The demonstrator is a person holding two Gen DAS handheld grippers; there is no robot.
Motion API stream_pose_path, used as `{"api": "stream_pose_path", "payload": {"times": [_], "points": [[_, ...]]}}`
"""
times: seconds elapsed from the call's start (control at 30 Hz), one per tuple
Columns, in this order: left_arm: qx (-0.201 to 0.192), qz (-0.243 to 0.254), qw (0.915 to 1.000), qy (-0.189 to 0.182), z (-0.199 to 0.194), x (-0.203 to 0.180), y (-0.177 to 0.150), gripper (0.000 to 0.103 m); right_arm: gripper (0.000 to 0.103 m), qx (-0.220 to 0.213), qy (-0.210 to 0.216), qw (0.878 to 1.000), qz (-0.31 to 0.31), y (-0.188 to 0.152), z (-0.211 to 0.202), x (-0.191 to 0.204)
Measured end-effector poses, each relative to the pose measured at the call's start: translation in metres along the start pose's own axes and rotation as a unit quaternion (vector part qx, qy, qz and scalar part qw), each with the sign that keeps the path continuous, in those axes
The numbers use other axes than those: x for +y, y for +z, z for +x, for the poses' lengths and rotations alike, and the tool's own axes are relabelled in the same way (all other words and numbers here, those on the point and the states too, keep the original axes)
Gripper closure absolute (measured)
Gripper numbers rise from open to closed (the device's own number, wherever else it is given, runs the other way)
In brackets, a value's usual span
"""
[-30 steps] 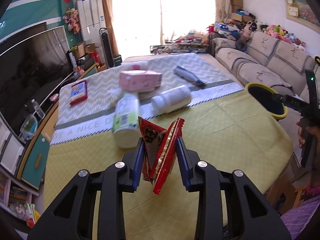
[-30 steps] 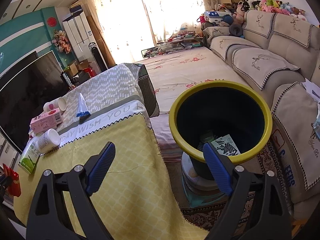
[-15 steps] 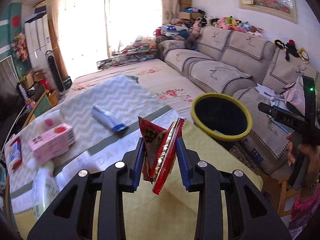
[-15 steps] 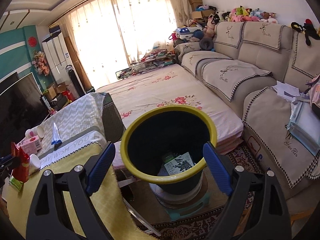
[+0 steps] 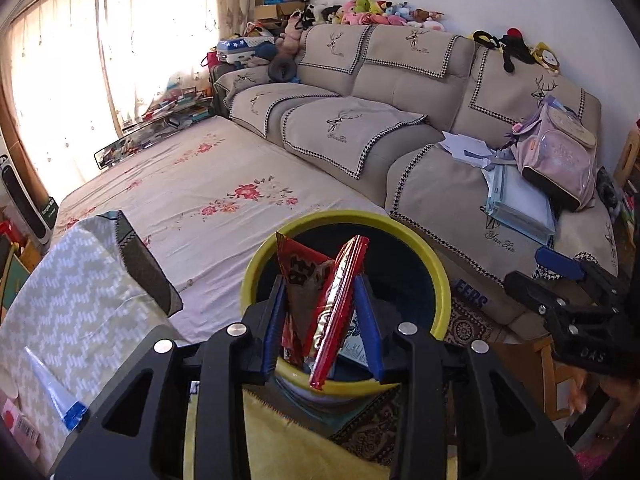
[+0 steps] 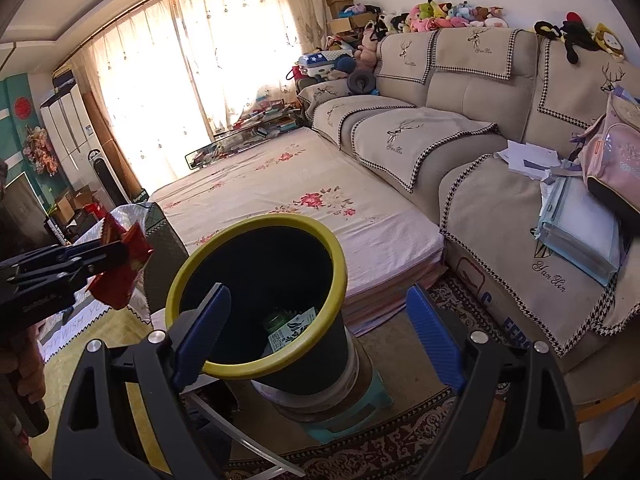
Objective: Collect trash
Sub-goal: 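Carry the wrapper over the bin and open the left tool, then move the left tool back over the table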
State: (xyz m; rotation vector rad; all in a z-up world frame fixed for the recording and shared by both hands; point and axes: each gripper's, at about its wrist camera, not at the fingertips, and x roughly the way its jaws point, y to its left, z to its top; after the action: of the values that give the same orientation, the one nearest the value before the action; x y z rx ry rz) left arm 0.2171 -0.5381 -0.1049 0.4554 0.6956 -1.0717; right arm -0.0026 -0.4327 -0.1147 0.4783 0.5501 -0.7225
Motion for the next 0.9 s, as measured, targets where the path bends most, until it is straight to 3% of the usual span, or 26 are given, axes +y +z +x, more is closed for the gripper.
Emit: {"api": "stream_pose_path", "payload": {"times": [0.1, 0.17, 0.23, 0.33, 0.43, 0.73, 0.83, 0.9], "points": [[0.000, -0.005, 1.0000, 0.002, 0.023, -0.002, 0.012, 0.051, 0.018, 0.001, -0.006, 1.000, 0.004, -0.001, 0.002, -0.006], [-0.002, -0.008, 0.9999, 0.008, 0.034, 0.000, 0.017, 0.035, 0.018, 0.002, -0.009, 1.000, 0.008, -0.001, 0.002, -0.010], [-0.006, -0.009, 0.9999, 0.009, 0.038, 0.000, 0.022, 0.027, 0.017, 0.004, -0.012, 1.000, 0.011, -0.002, 0.003, -0.012], [-0.016, -0.013, 0.9997, 0.011, 0.029, 0.001, 0.024, 0.020, 0.017, 0.006, -0.010, 1.000, 0.012, -0.002, 0.003, -0.012], [-0.037, -0.014, 0.9992, 0.003, 0.012, 0.002, 0.027, 0.007, 0.017, 0.006, -0.005, 1.000, 0.007, -0.003, 0.002, -0.007], [-0.034, -0.033, 0.9985, -0.029, 0.009, 0.006, 0.046, 0.005, 0.017, -0.002, -0.004, 1.000, 0.000, -0.005, -0.014, 0.002], [-0.054, -0.052, 0.9968, -0.028, -0.011, 0.013, 0.045, 0.005, 0.017, -0.006, -0.008, 1.000, 0.001, -0.003, -0.017, -0.002], [-0.078, -0.055, 0.9954, -0.007, -0.036, 0.017, 0.041, 0.005, 0.017, -0.005, -0.006, 1.000, 0.002, -0.003, -0.017, -0.002]]}}
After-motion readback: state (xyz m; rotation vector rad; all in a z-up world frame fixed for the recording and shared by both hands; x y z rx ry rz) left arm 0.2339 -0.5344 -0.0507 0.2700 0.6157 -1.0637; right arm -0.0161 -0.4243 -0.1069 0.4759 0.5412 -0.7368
